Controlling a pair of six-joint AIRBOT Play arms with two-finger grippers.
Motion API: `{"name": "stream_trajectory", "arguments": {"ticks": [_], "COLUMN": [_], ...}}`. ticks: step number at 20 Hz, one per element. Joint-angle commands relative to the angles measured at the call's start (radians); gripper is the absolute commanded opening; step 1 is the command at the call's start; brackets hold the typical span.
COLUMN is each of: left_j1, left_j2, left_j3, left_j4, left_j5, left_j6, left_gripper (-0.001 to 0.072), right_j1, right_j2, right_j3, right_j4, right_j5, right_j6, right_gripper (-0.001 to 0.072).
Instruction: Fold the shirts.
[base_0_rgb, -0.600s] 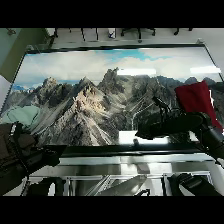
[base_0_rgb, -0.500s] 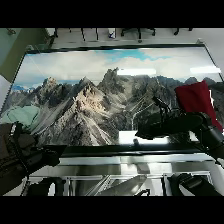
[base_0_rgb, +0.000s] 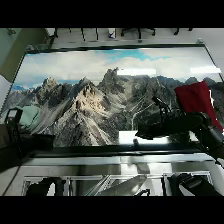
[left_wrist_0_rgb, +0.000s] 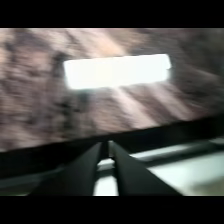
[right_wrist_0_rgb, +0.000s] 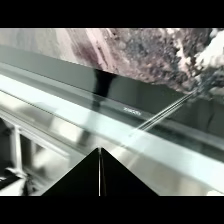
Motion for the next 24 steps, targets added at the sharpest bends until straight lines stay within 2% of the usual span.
{"name": "stream_trajectory", "arguments": {"ticks": [1, 5, 9, 11, 17, 18, 19, 20, 24], "left_j1": [0.002, 0.013, 0.055, 0.082, 0.153, 0.156, 0.166, 0.167, 0.131], "left_j2": [-0.292, -0.695, -1.064, -1.186, -1.327, -1.336, -1.341, -1.341, -1.254], "left_j3": [0.184, 0.36, 0.519, 0.588, 0.64, 0.64, 0.64, 0.64, 0.642], "left_j4": [0.381, 0.6, 0.765, 0.83, 0.824, 0.826, 0.833, 0.83, 0.831], "left_j5": [-0.1, -0.139, -0.101, -0.087, -0.025, -0.019, -0.005, 0.002, -0.02], "left_j6": [-0.003, -0.07, -0.152, -0.195, -0.195, -0.195, -0.194, -0.178, -0.178], "left_gripper": [0.0705, 0.0705, 0.0705, 0.0705, 0.0703, 0.0582, 0.0205, 0.0012, 0.0012], "right_j1": [0.001, 0.001, 0.001, 0.0, 0.0, 0.0, 0.0, 0.001, 0.001], "right_j2": [-0.001, -0.001, -0.004, -0.006, -0.014, -0.015, -0.015, -0.015, -0.015], "right_j3": [0.0, -0.001, -0.001, -0.001, -0.001, -0.001, -0.001, -0.001, -0.001], "right_j4": [-0.019, -0.02, -0.011, -0.011, -0.012, -0.011, -0.011, -0.01, 0.02], "right_j5": [0.0, 0.008, 0.115, 0.113, 0.113, 0.114, 0.113, 0.113, 0.113], "right_j6": [-0.105, -0.105, -0.105, -0.105, -0.105, -0.105, -0.105, -0.104, -0.104], "right_gripper": [0.002, 0.002, 0.002, 0.002, 0.002, 0.002, 0.002, 0.0021, 0.0021]}}
